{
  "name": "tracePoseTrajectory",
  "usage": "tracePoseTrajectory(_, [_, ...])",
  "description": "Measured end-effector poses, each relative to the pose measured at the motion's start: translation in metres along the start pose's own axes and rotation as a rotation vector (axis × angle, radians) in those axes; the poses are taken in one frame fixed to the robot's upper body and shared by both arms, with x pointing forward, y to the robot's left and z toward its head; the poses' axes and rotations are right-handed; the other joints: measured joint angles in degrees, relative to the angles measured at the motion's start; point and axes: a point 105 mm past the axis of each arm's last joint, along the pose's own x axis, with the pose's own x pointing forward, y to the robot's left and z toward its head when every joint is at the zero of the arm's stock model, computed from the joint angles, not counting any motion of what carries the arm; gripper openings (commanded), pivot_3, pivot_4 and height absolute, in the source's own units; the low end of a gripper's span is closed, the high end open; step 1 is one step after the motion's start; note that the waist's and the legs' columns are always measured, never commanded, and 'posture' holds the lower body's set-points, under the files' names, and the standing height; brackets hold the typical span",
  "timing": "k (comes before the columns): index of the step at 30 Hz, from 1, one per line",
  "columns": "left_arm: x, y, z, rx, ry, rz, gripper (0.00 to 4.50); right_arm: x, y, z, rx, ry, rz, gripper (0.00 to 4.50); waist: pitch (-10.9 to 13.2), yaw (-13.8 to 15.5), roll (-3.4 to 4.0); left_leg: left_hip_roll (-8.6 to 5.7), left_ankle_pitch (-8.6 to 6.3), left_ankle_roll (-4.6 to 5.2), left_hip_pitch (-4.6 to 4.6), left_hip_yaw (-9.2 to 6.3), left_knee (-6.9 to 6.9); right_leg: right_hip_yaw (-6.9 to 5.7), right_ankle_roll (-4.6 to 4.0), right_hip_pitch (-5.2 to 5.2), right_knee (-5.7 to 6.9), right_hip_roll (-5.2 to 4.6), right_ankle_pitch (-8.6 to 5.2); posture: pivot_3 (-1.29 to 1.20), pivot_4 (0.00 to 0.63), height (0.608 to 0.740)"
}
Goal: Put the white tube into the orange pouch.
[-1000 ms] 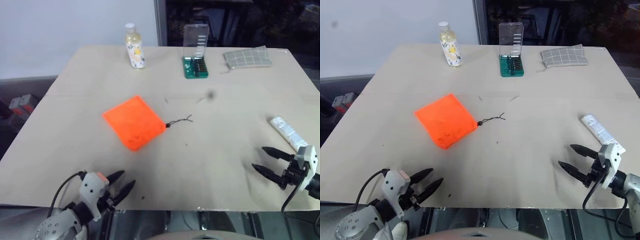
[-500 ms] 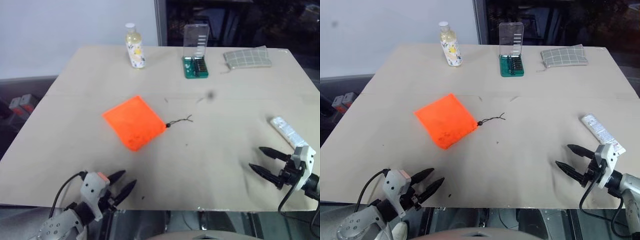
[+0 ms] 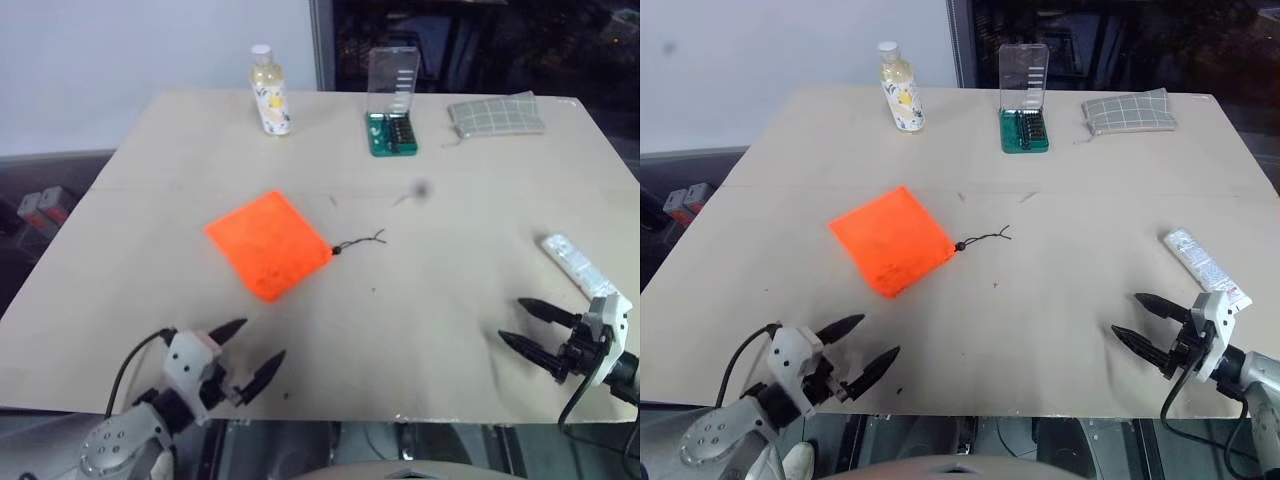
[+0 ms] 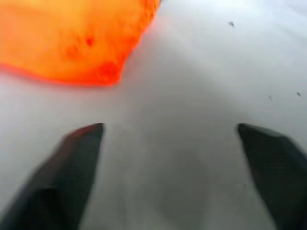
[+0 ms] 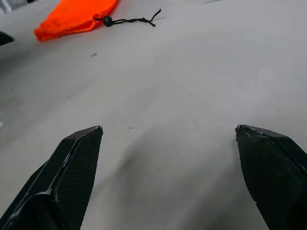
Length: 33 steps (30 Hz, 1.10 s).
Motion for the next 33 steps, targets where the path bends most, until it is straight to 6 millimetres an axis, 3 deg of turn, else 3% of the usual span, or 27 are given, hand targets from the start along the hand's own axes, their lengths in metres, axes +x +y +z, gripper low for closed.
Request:
tracePoseTrajectory(6, [0.039, 0.005, 0.034, 0.256, -0.024, -0.015, 4.48, -0.004, -0.002, -0.004, -0.005, 0.083, -0.036, 4.5, 0.0, 0.05, 0.01, -0.02, 0.0, -0.01, 0.0, -0.02, 0.0, -0.03, 0.01, 0.0, 0.0, 0.05, 0.01, 0.0, 0.15, 0.74])
tracePoseTrajectory(9, [0.053, 0.014, 0.045, 0.4, 0.006, 0.028, 4.48, -0.002, 0.007, -0.002, 0.016, 0.085, -0.003, 4.5, 0.0, 0.0, 0.02, -0.05, 0.0, -0.01, 0.02, -0.04, -0.09, -0.08, 0.21, -0.01, 0.01, 0.08, 0.12, 0.0, 0.15, 0.74])
tracePoseTrajectory(14, [0.062, 0.028, 0.039, 0.584, 0.108, 0.08, 4.48, 0.003, 0.03, 0.008, 0.045, 0.06, 0.082, 4.5, 0.02, -0.1, 0.02, -0.04, 0.0, 0.0, 0.02, -0.04, -0.26, -0.26, 0.23, -0.07, -0.06, 0.08, 0.13, 0.0, 0.15, 0.74])
tracePoseTrajectory(18, [0.072, 0.035, 0.037, 0.601, 0.13, 0.125, 4.48, 0.008, 0.04, 0.01, 0.039, 0.054, 0.108, 4.5, 0.06, 0.15, -0.03, -0.08, 0.0, 0.0, -0.06, -0.13, -0.23, -0.38, 0.24, -0.06, -0.09, 0.03, 0.13, 0.0, 0.15, 0.74])
tracePoseTrajectory(24, [0.086, 0.034, 0.039, 0.663, 0.129, 0.142, 4.48, 0.01, 0.041, 0.009, 0.042, 0.047, 0.086, 4.5, 0.06, 0.03, -0.04, -0.09, 0.0, -0.01, -0.06, -0.15, -0.23, -0.35, 0.24, -0.06, -0.08, 0.0, 0.13, 0.0, 0.15, 0.74])
tracePoseTrajectory(33, [0.085, 0.031, 0.037, 0.765, 0.079, 0.205, 4.48, 0.011, 0.041, 0.007, 0.04, 0.044, 0.069, 4.5, 0.06, 0.04, -0.04, -0.06, 0.0, -0.02, -0.06, -0.18, -0.24, -0.17, 0.23, -0.06, -0.08, -0.07, 0.13, 0.0, 0.15, 0.74])
